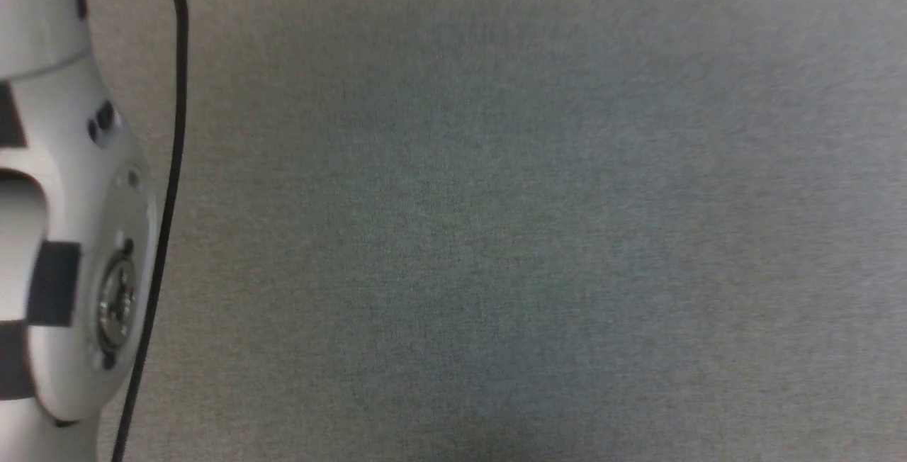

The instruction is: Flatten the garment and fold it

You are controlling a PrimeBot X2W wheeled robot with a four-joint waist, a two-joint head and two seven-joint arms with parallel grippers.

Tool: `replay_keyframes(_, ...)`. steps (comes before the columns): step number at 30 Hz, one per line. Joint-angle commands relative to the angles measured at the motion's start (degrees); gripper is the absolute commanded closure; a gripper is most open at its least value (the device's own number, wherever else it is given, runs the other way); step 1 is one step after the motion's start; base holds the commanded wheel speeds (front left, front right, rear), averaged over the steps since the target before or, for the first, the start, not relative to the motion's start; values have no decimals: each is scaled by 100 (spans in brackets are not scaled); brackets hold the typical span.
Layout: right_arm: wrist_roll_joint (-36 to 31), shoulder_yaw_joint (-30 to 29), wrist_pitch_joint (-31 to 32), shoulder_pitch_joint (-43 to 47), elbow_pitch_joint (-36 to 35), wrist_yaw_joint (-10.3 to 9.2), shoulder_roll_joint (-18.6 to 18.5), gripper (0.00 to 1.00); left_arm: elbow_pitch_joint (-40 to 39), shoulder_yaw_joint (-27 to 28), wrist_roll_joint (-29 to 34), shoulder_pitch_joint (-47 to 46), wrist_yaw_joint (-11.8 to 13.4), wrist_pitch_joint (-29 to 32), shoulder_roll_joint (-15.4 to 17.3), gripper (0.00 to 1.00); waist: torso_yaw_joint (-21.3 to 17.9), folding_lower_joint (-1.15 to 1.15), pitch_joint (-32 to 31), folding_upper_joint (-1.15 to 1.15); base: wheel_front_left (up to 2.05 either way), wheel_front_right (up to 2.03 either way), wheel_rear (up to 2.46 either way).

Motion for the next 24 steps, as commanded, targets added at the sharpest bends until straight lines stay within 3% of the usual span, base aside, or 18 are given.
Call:
replay_keyframes(1, -73, -33, -112, -151, 34, -9, -28, 100, 53, 45, 14, -223, -40, -167, 0, 100, 161, -2, 917, 0, 0, 0, 0)
replay_keyframes(9, -366, 34, -624, -321, 412, -9, -376, 100, 570, 409, -319, -555, -235, -883, 62, 100, 209, -2, 1198, 0, 0, 0, 0)
replay_keyframes(16, -102, 707, -894, 117, 830, -9, -801, 100, 1051, 81, -412, 30, -930, -793, 252, 100, 318, -2, 1234, 0, 0, 0, 0)
replay_keyframes(21, 738, 1520, -916, 693, 787, -9, -1335, 100, 721, -237, -1020, 805, -1139, -87, 383, 100, 505, -2, 914, 0, 0, 0, 0)
replay_keyframes(24, 1661, 1849, -580, 1291, 279, -9, -1822, 100, -218, -667, -1700, 1616, -1148, 581, 707, 100, 669, -2, 645, 0, 0, 0, 0)
